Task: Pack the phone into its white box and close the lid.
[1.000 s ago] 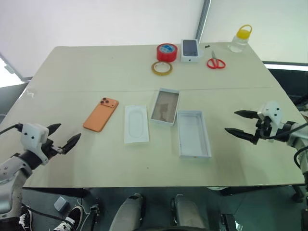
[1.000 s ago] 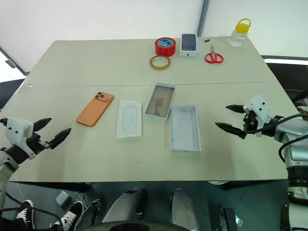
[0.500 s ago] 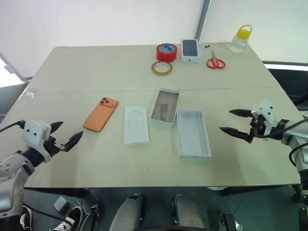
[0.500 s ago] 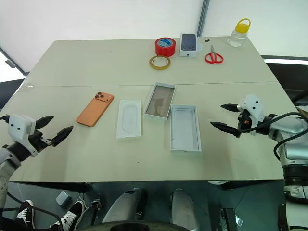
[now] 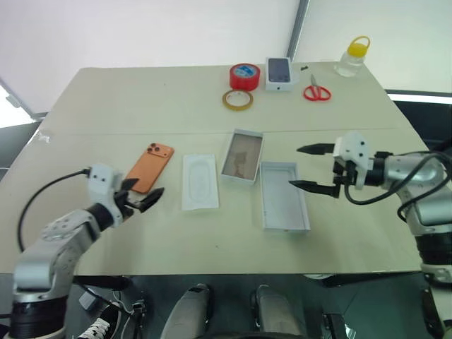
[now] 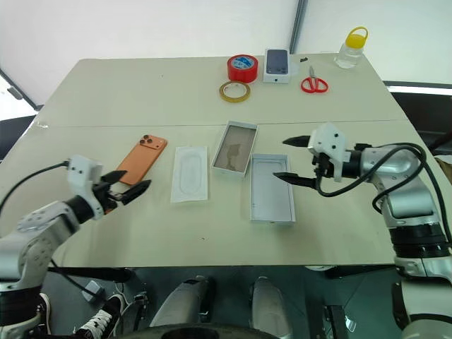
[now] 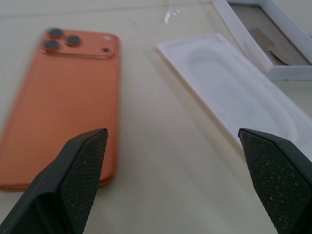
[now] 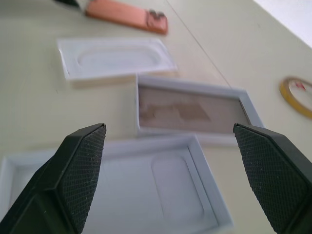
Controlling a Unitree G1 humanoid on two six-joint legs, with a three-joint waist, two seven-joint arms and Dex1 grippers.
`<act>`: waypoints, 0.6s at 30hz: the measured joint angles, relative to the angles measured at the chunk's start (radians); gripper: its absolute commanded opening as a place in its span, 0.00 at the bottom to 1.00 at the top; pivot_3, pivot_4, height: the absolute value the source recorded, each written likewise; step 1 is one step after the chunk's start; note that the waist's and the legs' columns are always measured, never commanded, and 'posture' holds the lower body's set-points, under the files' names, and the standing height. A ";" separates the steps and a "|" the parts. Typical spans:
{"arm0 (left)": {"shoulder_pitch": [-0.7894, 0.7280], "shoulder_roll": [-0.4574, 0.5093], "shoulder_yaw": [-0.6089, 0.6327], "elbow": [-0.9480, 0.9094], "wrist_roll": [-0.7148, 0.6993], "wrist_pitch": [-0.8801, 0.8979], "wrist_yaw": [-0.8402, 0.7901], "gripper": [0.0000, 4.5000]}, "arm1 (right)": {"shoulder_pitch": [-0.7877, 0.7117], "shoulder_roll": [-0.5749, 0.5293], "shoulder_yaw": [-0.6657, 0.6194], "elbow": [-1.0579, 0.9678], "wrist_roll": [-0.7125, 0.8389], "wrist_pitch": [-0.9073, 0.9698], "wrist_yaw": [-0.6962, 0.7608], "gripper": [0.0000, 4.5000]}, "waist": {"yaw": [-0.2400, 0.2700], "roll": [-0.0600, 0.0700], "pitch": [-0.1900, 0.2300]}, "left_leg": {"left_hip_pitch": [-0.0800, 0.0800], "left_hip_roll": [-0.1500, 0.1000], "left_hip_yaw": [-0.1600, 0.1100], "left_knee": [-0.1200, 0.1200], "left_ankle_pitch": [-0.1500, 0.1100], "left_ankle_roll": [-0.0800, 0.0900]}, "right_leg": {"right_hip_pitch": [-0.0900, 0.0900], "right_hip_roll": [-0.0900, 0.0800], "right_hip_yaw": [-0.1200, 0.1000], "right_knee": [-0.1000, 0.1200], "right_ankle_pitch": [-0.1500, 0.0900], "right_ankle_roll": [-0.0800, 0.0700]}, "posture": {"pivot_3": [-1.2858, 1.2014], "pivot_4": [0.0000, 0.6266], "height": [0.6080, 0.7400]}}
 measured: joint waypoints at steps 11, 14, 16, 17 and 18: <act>-0.114 -0.208 0.030 0.059 -0.104 0.206 0.163 1.00 | 0.009 0.038 0.028 0.009 -0.005 0.002 -0.026 0.97 | 0.000 -0.003 0.002 | 0.000 0.000 0.000 0.001 0.000 0.000 | 0.000 0.001 0.000 0.001 0.000 0.000 | 0.52 0.24 1.00; -0.114 -0.267 0.068 0.059 -0.155 0.236 0.184 1.00 | 0.015 0.038 0.027 0.009 -0.005 0.001 -0.034 0.97 | 0.000 -0.003 0.002 | 0.000 0.000 0.000 0.001 0.000 0.000 | 0.000 0.001 0.000 0.001 0.000 0.000 | 0.52 0.24 1.00; -0.114 -0.317 0.080 0.061 -0.182 0.240 0.200 1.00 | 0.015 0.039 0.026 0.009 -0.004 0.001 -0.042 0.97 | 0.001 -0.003 0.002 | 0.000 0.000 0.000 0.002 0.000 0.000 | 0.001 0.001 0.000 0.001 0.000 0.000 | 0.52 0.24 1.00; -0.114 -0.335 0.082 0.061 -0.195 0.241 0.209 1.00 | 0.015 0.040 0.026 0.009 -0.003 0.001 -0.045 0.97 | 0.001 -0.003 0.002 | 0.000 0.000 0.000 0.002 0.000 0.000 | 0.001 0.001 0.000 0.001 0.000 0.000 | 0.52 0.24 1.00; -0.114 -0.352 0.083 0.062 -0.202 0.240 0.218 1.00 | 0.015 0.042 0.026 0.009 -0.003 0.001 -0.049 0.97 | 0.002 -0.003 0.002 | 0.000 0.000 0.000 0.002 0.000 0.000 | 0.001 0.001 0.000 0.001 0.000 0.000 | 0.52 0.24 1.00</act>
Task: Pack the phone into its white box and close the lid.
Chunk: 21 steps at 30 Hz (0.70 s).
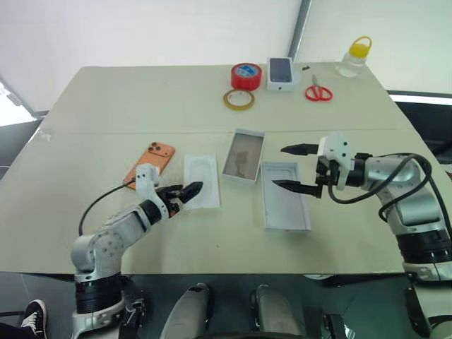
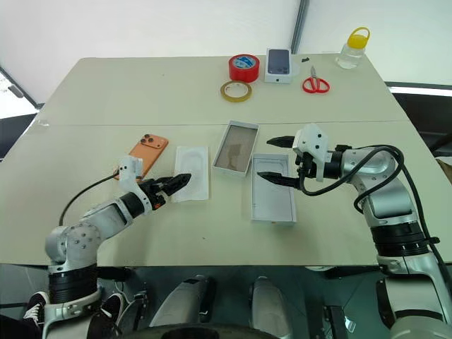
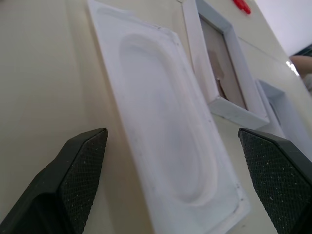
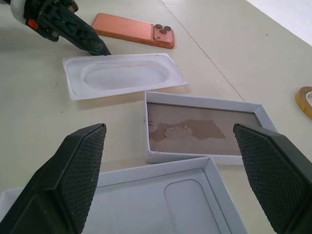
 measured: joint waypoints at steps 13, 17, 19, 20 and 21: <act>-0.024 -0.020 0.016 0.085 -0.019 -0.006 0.040 0.38 | 0.002 0.003 0.000 -0.005 0.000 -0.002 -0.012 0.99 | -0.001 0.000 0.000 | 0.000 0.000 0.000 0.000 0.000 0.000 | 0.000 0.000 0.000 0.000 0.000 0.000 | 0.52 0.24 1.00; -0.024 -0.010 0.007 0.087 -0.019 -0.010 0.037 0.38 | 0.002 0.003 0.000 -0.005 0.000 -0.005 -0.012 0.99 | -0.002 0.000 0.000 | 0.000 0.000 0.000 0.000 0.000 0.000 | 0.000 0.000 0.000 0.000 0.000 0.000 | 0.52 0.24 1.00; -0.024 -0.009 0.007 0.088 -0.019 -0.012 0.037 0.38 | 0.002 0.003 0.000 -0.005 0.000 -0.006 -0.012 0.99 | -0.001 0.000 0.000 | 0.000 0.000 0.000 0.000 0.000 0.000 | 0.000 0.000 0.000 0.000 0.000 0.000 | 0.52 0.24 1.00; -0.024 -0.009 0.007 0.089 -0.019 -0.012 0.037 0.38 | 0.002 0.003 0.000 -0.005 0.000 -0.007 -0.013 0.99 | -0.001 0.000 0.000 | 0.000 0.000 0.000 0.000 0.000 0.000 | 0.000 0.000 0.000 0.000 0.000 0.000 | 0.52 0.24 1.00; -0.024 -0.009 0.007 0.089 -0.020 -0.012 0.037 0.32 | 0.002 0.003 0.000 -0.005 0.000 -0.007 -0.013 0.99 | -0.001 0.000 0.000 | 0.000 0.000 0.000 0.000 0.000 0.000 | 0.000 0.000 0.000 0.000 0.000 0.000 | 0.52 0.24 1.00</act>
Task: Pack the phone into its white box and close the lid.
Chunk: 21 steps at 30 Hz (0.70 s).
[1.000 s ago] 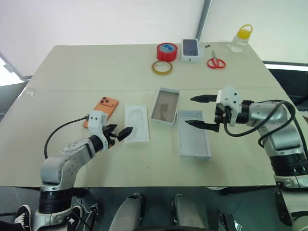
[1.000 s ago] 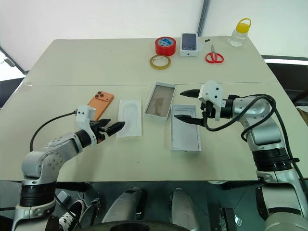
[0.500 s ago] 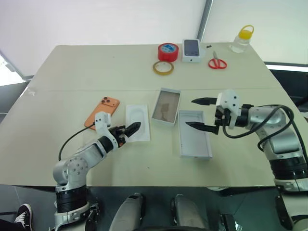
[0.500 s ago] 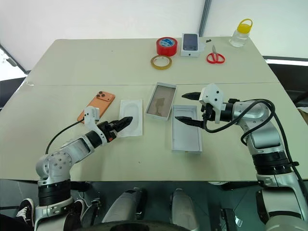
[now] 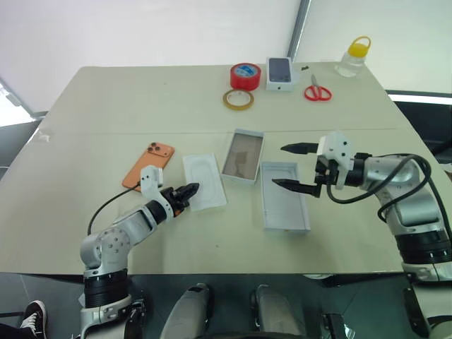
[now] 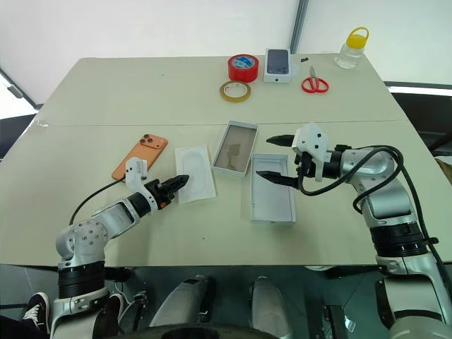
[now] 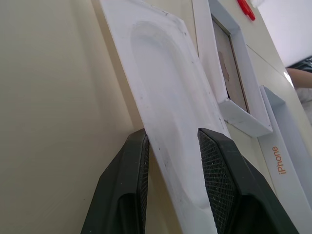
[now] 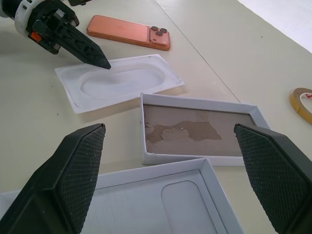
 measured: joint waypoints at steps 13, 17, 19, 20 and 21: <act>-0.001 -0.001 -0.001 0.025 0.000 -0.032 0.006 0.00 | 0.002 0.076 0.029 0.023 -0.055 -0.036 -0.071 0.99 | -0.001 0.000 0.000 | 0.000 0.000 0.000 0.000 0.000 0.000 | 0.000 0.000 0.000 0.000 0.000 0.000 | 0.52 0.24 1.00; -0.012 0.009 0.007 0.025 -0.005 -0.032 0.014 0.00 | -0.001 0.122 0.070 0.031 -0.085 -0.032 -0.096 0.99 | -0.001 0.000 0.000 | 0.000 0.000 0.000 0.000 0.001 -0.001 | -0.001 0.000 0.000 0.000 0.000 0.000 | 0.52 0.24 1.00; -0.023 0.030 0.032 0.026 -0.021 -0.026 0.020 0.00 | -0.011 0.151 0.094 0.030 -0.101 -0.020 -0.111 0.99 | -0.004 -0.001 0.001 | 0.000 0.001 0.000 -0.001 0.001 -0.002 | -0.001 0.001 0.000 0.001 0.000 0.000 | 0.52 0.24 1.00; -0.034 0.052 0.046 0.027 -0.022 -0.024 0.021 0.00 | -0.019 0.170 0.115 0.030 -0.122 -0.012 -0.127 0.99 | -0.005 -0.001 0.001 | 0.000 0.001 0.000 -0.001 0.001 -0.002 | -0.002 0.001 0.000 0.001 0.000 0.000 | 0.52 0.24 1.00; -0.043 0.080 0.058 0.026 -0.022 -0.024 0.021 0.00 | -0.033 0.189 0.147 0.034 -0.155 -0.002 -0.148 0.99 | -0.009 -0.001 0.001 | 0.000 0.001 0.000 -0.001 0.001 -0.003 | -0.002 0.001 0.001 0.002 0.000 0.000 | 0.52 0.24 1.00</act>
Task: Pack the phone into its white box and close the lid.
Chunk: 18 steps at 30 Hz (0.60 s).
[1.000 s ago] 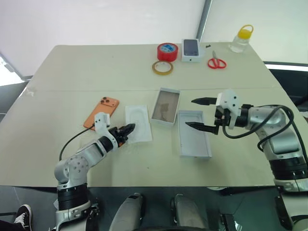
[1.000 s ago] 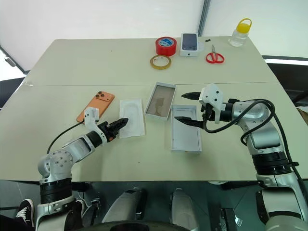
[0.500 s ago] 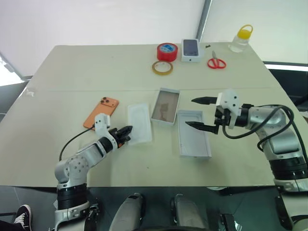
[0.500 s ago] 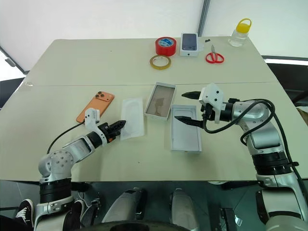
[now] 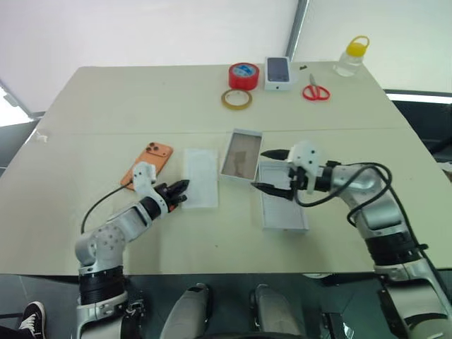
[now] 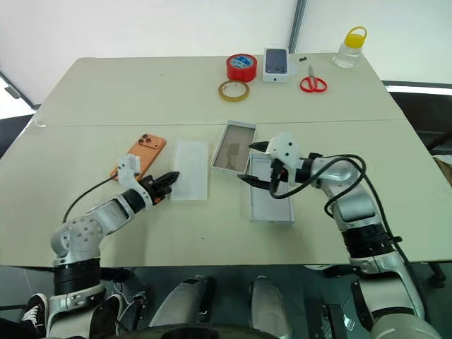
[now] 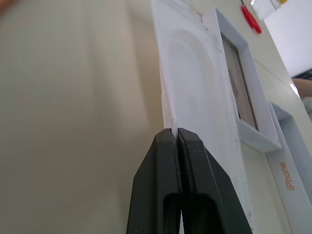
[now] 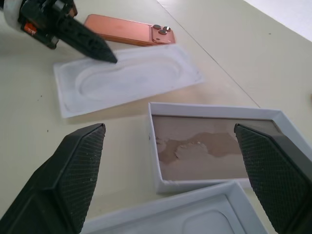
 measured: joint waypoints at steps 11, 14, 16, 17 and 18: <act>-0.017 0.061 0.078 -0.004 -0.055 0.006 0.002 0.00 | -0.151 0.130 0.144 0.211 -0.156 0.096 -0.073 0.87 | 0.006 -0.001 0.001 | -0.001 -0.001 0.000 0.000 0.003 -0.006 | 0.000 -0.001 0.000 0.000 0.000 0.000 | 0.52 0.24 1.00; -0.016 0.051 0.081 -0.019 -0.070 0.005 0.014 0.00 | -0.178 0.131 0.157 0.280 -0.178 0.131 -0.064 0.58 | 0.005 -0.001 0.001 | -0.001 -0.001 0.000 0.000 0.003 -0.006 | 0.000 0.000 0.000 0.000 0.000 0.000 | 0.52 0.24 1.00; -0.015 0.047 0.084 -0.027 -0.077 0.005 0.024 0.00 | -0.191 0.129 0.161 0.291 -0.189 0.133 -0.052 0.33 | 0.004 -0.001 0.001 | -0.001 0.000 0.000 0.000 0.003 -0.006 | 0.000 0.000 0.000 0.000 0.000 0.000 | 0.52 0.24 1.00; -0.012 0.045 0.084 -0.034 -0.079 0.005 0.026 0.00 | -0.191 0.130 0.164 0.291 -0.190 0.132 -0.043 0.20 | 0.004 -0.001 0.000 | -0.001 0.000 0.000 0.000 0.003 -0.006 | 0.000 0.000 0.000 0.000 0.000 0.000 | 0.52 0.24 1.00; -0.010 0.045 0.084 -0.041 -0.080 0.004 0.028 0.00 | -0.191 0.132 0.166 0.291 -0.189 0.132 -0.033 0.09 | 0.004 -0.001 0.000 | -0.001 -0.001 0.000 0.000 0.003 -0.006 | 0.000 0.000 0.000 0.000 0.000 0.000 | 0.52 0.24 1.00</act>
